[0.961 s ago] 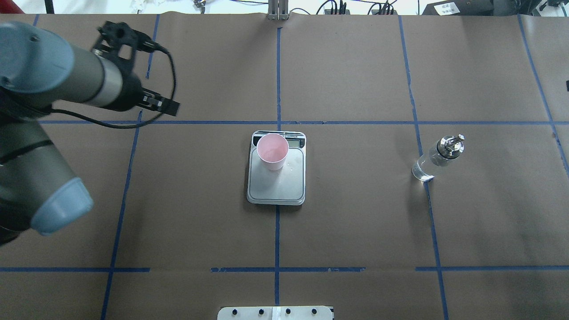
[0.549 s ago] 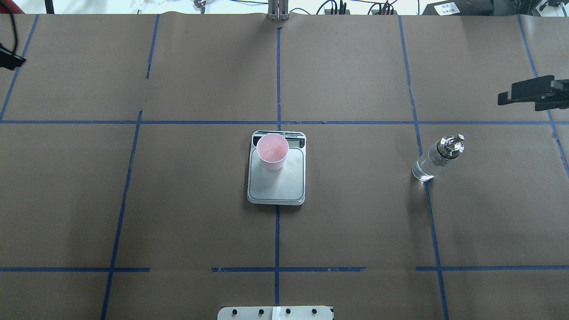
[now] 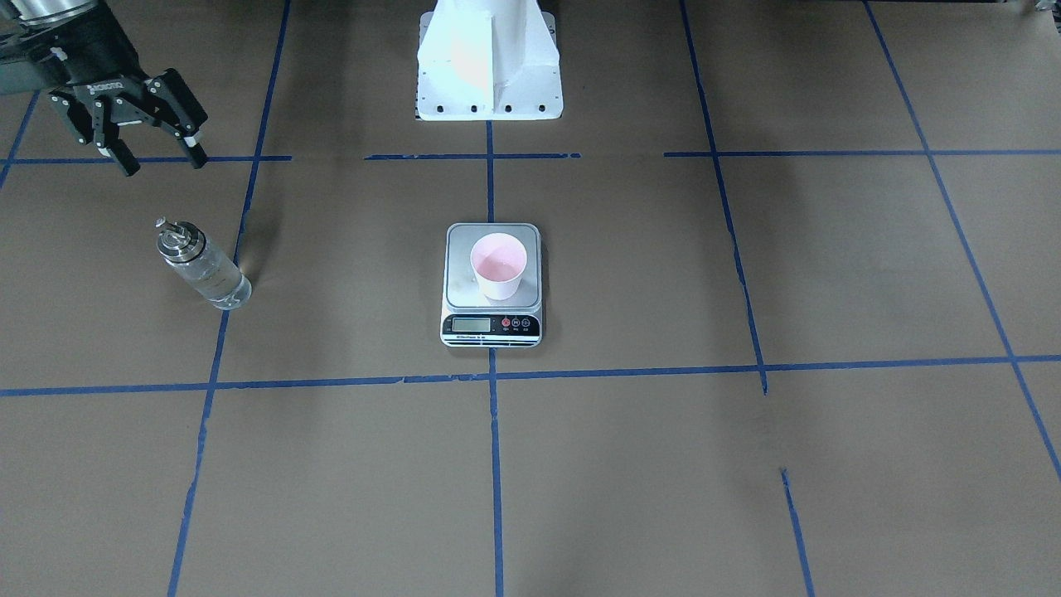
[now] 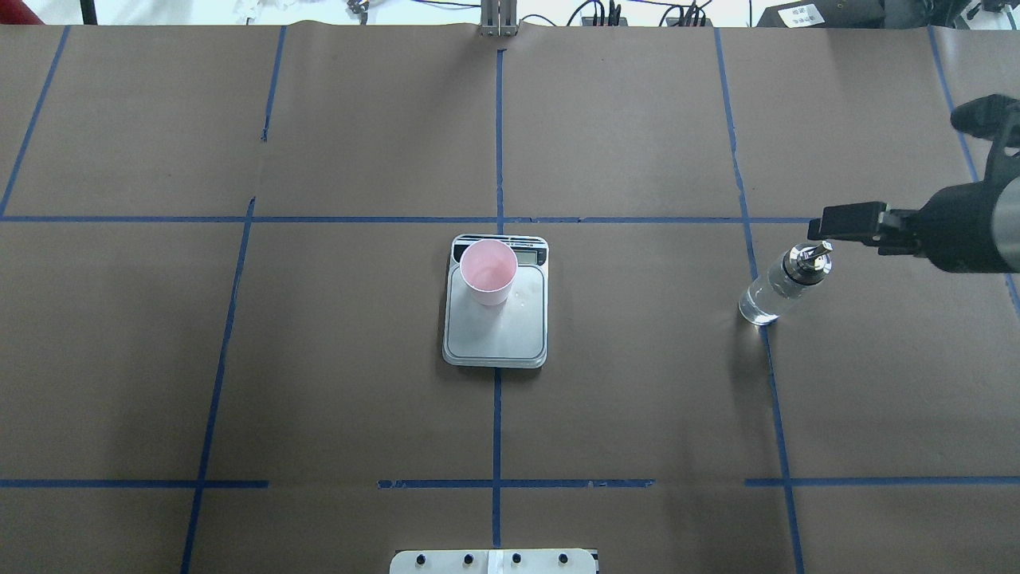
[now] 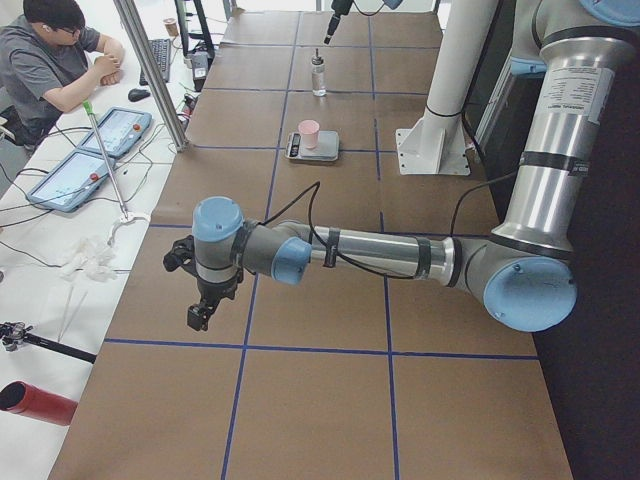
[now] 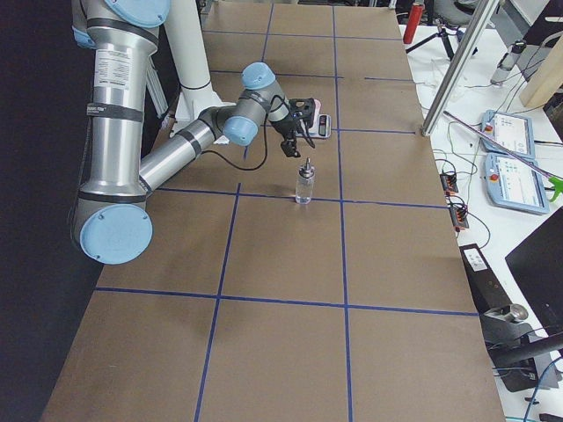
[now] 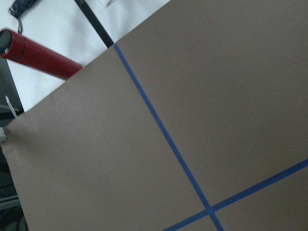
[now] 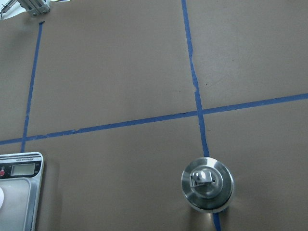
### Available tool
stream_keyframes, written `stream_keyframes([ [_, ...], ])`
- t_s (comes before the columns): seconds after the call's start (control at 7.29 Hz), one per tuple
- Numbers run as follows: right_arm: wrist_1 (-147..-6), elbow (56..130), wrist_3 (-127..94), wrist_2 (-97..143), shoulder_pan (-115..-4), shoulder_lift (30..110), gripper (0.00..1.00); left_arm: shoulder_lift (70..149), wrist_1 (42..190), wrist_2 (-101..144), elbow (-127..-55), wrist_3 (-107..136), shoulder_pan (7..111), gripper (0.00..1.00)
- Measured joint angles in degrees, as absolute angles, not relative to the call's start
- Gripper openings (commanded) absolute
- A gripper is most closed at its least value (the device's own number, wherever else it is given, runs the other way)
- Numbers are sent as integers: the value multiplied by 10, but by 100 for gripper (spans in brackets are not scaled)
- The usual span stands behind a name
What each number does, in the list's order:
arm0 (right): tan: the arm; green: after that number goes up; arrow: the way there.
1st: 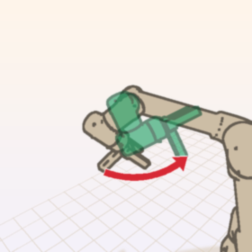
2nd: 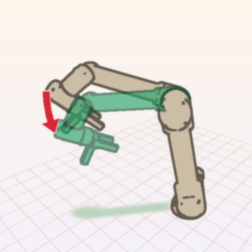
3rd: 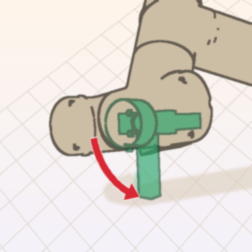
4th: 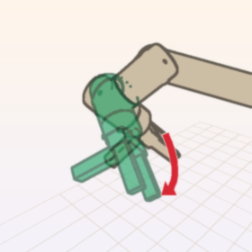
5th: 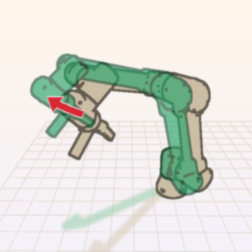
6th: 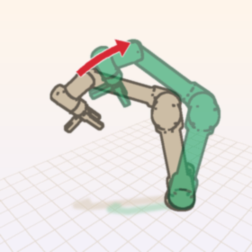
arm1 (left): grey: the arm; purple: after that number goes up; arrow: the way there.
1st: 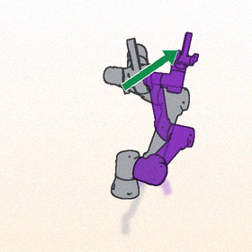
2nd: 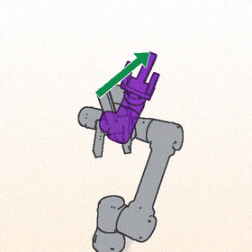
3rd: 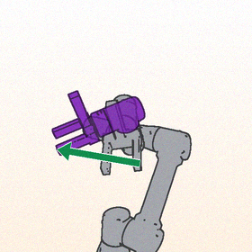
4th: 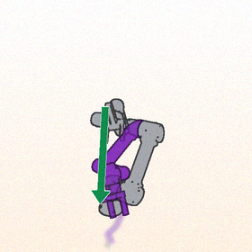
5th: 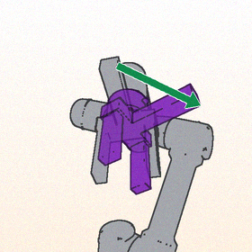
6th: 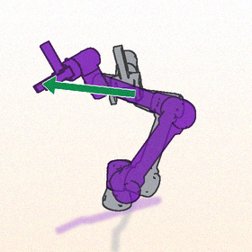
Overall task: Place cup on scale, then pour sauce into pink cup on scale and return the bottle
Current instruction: 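Reach the right gripper to the glass sauce bottle's spout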
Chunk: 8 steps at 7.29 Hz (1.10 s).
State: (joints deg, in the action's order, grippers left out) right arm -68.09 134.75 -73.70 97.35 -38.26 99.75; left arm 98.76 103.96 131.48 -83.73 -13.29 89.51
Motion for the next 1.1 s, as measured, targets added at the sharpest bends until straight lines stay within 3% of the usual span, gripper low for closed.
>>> stream_keyframes([
  [0.27, -645, 1349, -787, 809, -251, 1040, 100, 958, 1064, 1361, -827, -132, 908, 100],
  [0.41, -585, 1305, -797, 743, -210, 1052, 100, 952, 1069, 1366, -830, -131, 910, 100],
  [0.69, -453, 1193, -796, 647, -170, 1058, 100, 947, 1071, 1369, -841, -129, 910, 100],
  [1.1, -414, 1134, -790, 577, -152, 1043, 100, 943, 1071, 1369, -850, -128, 910, 100],
])
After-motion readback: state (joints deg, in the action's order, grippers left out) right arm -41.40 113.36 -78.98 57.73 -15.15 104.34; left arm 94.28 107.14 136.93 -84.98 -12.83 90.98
